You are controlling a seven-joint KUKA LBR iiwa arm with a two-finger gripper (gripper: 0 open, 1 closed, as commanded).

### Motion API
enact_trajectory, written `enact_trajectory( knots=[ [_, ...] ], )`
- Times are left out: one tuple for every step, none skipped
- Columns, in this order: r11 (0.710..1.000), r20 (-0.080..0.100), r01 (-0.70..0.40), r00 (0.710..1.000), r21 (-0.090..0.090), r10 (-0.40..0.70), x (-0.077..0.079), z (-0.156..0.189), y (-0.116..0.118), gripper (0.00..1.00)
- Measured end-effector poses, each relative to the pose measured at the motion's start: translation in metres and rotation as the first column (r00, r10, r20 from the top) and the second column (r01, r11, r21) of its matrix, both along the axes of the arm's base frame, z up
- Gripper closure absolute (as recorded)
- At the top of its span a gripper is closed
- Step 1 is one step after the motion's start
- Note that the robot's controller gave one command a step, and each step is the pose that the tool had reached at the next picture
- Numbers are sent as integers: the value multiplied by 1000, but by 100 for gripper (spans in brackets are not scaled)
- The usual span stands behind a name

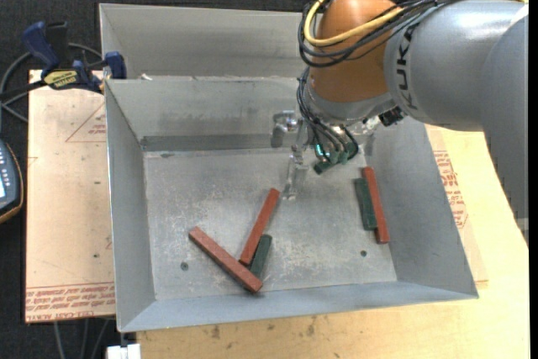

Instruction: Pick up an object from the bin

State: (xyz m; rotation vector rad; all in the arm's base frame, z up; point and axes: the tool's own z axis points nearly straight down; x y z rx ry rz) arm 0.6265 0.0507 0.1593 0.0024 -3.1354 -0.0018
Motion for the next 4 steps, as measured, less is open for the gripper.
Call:
enact_trajectory(
  knots=[
    [939, 5, -345, 939, 0, 345, -48, -91, -60, 0],
    [938, 8, -345, 938, 0, 345, -46, -89, -59, 100],
    [938, 8, -345, 938, 0, 345, -46, -89, -59, 0],
    [843, 12, -538, 843, 2, 538, -46, -82, 39, 0]
  ],
)
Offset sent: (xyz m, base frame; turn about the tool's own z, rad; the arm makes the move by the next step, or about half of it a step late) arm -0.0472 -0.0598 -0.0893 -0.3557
